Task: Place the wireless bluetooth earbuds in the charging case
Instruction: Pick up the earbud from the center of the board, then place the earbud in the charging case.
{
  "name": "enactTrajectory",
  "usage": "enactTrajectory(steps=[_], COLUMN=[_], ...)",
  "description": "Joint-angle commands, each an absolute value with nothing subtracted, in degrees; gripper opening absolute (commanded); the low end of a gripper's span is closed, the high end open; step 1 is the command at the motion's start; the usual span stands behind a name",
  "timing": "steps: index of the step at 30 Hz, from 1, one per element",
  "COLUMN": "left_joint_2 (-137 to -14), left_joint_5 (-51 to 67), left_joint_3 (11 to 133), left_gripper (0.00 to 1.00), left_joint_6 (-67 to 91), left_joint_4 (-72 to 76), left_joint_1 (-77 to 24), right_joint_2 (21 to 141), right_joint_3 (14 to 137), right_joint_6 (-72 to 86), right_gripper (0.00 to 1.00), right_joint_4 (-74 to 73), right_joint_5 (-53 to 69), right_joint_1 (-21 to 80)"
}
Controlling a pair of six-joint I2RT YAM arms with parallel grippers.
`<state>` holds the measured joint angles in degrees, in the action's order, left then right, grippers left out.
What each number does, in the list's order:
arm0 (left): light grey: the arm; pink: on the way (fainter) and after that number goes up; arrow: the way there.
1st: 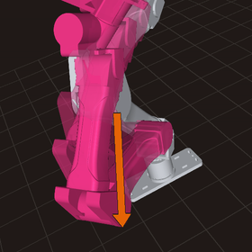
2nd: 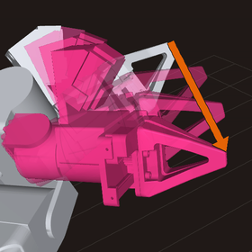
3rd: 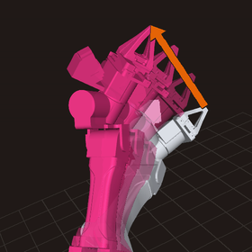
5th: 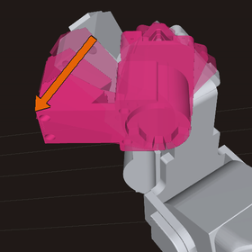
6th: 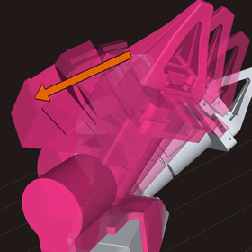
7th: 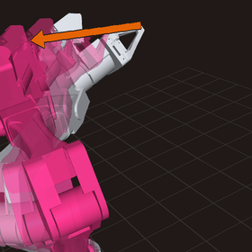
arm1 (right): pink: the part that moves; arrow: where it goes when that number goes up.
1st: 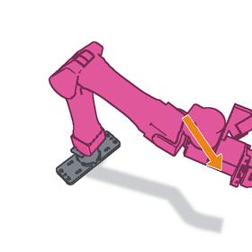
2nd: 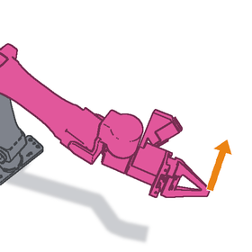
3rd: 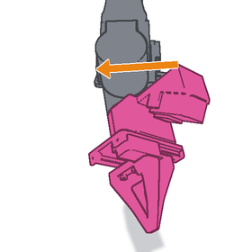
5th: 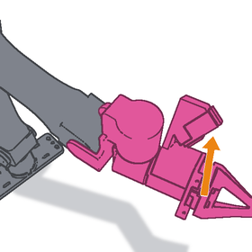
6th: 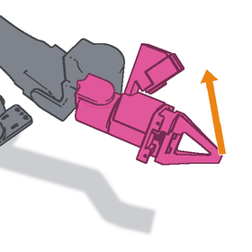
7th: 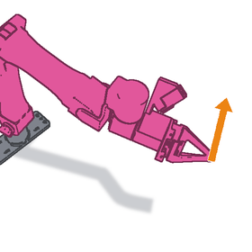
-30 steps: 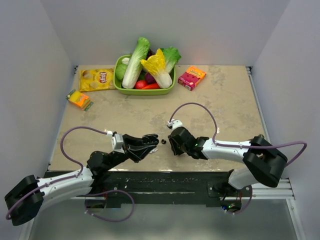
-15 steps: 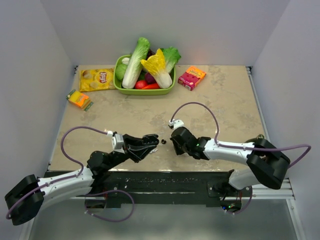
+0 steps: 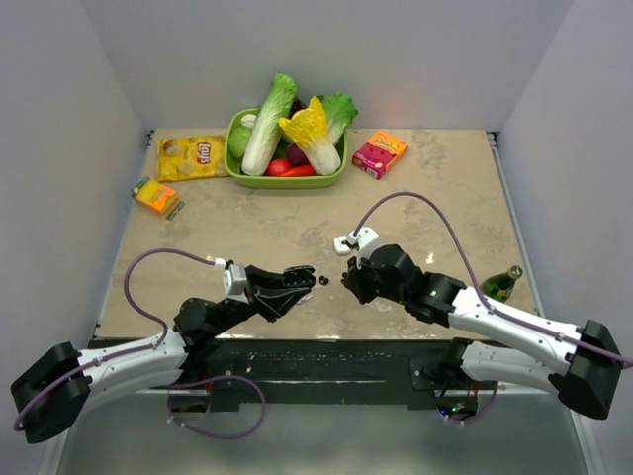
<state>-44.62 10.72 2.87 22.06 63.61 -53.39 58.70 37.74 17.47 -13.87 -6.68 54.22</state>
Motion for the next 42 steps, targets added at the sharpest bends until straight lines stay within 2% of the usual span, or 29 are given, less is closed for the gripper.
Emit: enactTrajectory(steps=[1, 9, 16, 23, 32, 42], left_joint_2=[-44.3, -45.1, -48.7, -54.7, -68.6, -72.3], left_joint_5=[10.9, 13.3, 17.1, 30.3, 44.6, 50.9], left_joint_3=[-10.3, -10.0, -9.5, -6.1, -3.3, -1.1], left_gripper=[0.0, 0.0, 0.0, 0.0, 0.0, 0.0], left_joint_6=[24.0, 26.5, 28.6, 29.0, 35.3, 38.2], left_joint_4=[68.5, 69.1, 70.9, 74.9, 94.7, 101.9], left_joint_1=[-53.4, -50.5, -48.9, -48.2, -48.1, -48.1], right_joint_2=[54.1, 56.1, 55.1, 55.8, 57.6, 59.9], right_joint_3=[44.0, 59.0, 66.5, 68.2, 67.9, 67.1], right_joint_6=[11.3, 1.4, -3.9, -8.7, -10.5, -9.9], right_gripper=[0.0, 0.0, 0.0, 0.0, 0.0, 0.0], right_joint_4=[-18.4, -37.3, -46.2, -47.1, -44.2, -45.3], right_joint_5=[2.6, 1.1, -1.3, 4.1, 12.9, 16.7], right_joint_1=[56.1, 66.3, 68.4, 71.4, 72.2, 73.5])
